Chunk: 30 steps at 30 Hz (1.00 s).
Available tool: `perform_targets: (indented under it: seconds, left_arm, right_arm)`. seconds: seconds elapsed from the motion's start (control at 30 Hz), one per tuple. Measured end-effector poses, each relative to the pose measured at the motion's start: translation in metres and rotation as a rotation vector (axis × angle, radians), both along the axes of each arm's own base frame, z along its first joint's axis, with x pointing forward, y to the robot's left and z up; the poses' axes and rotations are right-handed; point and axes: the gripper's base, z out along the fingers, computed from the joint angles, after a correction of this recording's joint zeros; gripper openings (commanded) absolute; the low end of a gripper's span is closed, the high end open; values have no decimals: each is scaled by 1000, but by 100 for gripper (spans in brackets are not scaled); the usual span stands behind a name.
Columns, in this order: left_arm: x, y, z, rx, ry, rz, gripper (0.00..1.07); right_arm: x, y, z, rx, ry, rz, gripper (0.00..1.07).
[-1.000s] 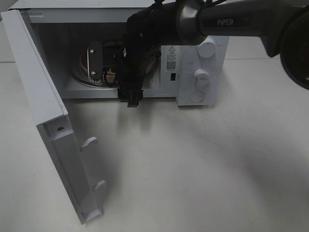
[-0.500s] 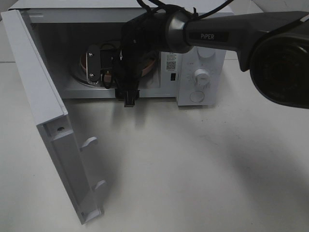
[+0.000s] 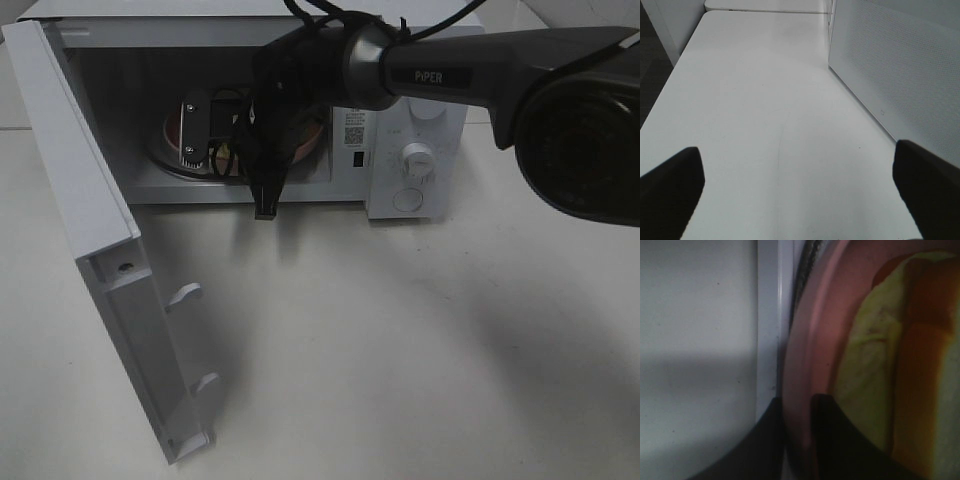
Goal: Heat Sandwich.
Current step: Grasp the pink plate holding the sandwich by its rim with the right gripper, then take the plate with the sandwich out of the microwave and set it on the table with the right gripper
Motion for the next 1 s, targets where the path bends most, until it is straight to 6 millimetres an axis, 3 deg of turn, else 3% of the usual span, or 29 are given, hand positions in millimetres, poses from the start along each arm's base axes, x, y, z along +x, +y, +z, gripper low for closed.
perform_targets:
  seconds: [0.6,1.0]
  left_arm:
    - [0,0,0,0,0,0,98]
    - [0,0,0,0,0,0,98]
  right_arm:
    - [-4,1,4,-8,32,60,0]
    - [-22,-7,15,-73,47,249,0]
